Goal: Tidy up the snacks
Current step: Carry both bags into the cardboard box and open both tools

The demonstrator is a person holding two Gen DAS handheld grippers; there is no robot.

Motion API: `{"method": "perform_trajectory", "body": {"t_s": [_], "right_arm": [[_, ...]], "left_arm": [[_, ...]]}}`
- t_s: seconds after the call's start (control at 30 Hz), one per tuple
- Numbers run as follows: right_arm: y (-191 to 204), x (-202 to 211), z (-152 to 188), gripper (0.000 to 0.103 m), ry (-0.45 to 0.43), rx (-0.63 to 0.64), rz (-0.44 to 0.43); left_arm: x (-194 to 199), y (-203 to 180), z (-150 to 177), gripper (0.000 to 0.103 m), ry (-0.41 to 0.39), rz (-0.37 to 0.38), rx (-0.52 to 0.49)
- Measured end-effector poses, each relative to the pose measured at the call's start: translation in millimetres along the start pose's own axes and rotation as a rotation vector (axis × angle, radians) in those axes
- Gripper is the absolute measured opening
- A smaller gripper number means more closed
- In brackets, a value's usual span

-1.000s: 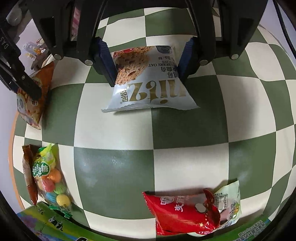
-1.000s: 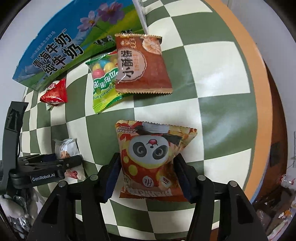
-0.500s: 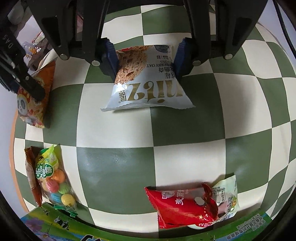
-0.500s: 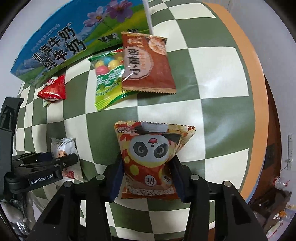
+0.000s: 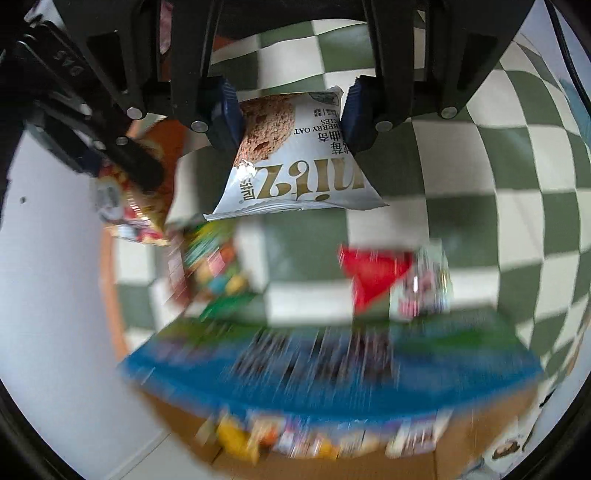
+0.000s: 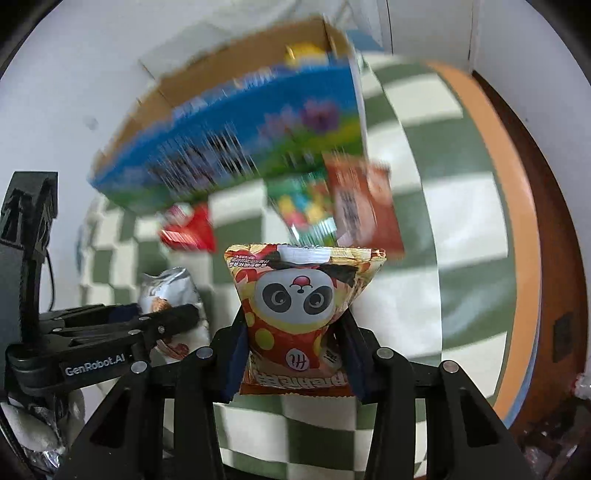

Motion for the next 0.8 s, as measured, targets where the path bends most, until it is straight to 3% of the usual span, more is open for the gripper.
{"method": "perform_trajectory", "body": {"t_s": [0.17,0.37,0.6,0.8], "right_arm": [[14.4,39.4,-57.5,0.047,-0.120,0.016,-0.061],[31.5,37.2,-134.3,0.047,-0.198,0.053,-0.028],[28.1,-1.1,-187.2,0.047,-0.155,0.053,-0.002],[25.9,-43.8,-203.0,0.047,-0.061,0.075,0.042]], "left_arm": [[60.8,-10.2,-57.7,0.042,-0.113,0.029,-0.037],[75.5,-6.1,-127.8,0.042,-0.146,-0.006,-0.034],[36.5,5.5,-198.4,0.043,-0.015,0.053,0.065],[-5.0,9.5,-216.9,0.043,0.101,0.038,0.096]]}}
Point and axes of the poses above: each gripper's, at about its wrist camera, not at the fingertips, and x roughly against the way its jaws point, y to its left, z to its underside, the point moved 1 cm from there along -x, roughly the way its jaws point, and after that the axes turned 2 degrees about -z, right-handed, at the moved point
